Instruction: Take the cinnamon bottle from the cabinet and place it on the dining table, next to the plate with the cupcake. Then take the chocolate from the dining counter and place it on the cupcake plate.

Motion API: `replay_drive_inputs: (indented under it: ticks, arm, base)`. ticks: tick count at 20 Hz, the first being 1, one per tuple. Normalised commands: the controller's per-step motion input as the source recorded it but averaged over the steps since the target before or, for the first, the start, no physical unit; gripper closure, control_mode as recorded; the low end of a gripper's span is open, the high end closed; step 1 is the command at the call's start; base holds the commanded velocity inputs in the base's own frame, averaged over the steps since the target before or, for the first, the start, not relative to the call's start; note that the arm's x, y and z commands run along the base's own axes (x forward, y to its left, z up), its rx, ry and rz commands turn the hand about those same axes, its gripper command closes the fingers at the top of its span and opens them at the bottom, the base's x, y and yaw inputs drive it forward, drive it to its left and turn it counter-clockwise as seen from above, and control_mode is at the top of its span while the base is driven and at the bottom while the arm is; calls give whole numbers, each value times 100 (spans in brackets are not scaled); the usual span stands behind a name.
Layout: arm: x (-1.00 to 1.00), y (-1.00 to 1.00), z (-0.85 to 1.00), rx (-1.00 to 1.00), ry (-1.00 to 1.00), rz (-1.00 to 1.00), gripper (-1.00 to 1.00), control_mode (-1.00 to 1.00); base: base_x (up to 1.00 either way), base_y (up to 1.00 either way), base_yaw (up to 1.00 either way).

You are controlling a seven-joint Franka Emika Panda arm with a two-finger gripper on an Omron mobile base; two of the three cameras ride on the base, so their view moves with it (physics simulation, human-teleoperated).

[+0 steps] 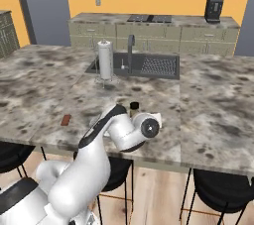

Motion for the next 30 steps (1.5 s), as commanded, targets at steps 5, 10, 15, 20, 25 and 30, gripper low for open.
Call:
replay_drive_inputs:
  ticks: [5, 10, 15, 20, 25, 30]
  arm:
    - [35, -8, -54, 3, 2, 0, 100, -100]
    - [31, -13, -28, 4, 0, 0, 100, -100]
    - [23, 0, -34, 0, 0, 0, 100, -100]
    - [13, 0, -20, 0, 0, 0, 100, -100]
    - [1, -1, -12, 0, 0, 0, 100, -100]
    - [1, -7, 0, 0, 0, 0, 100, -100]
  base:
    - [0, 0, 0]
    - [0, 0, 0]
    - [0, 0, 0]
    - [0, 0, 0]
    - [0, 0, 0]
    - [0, 0, 0]
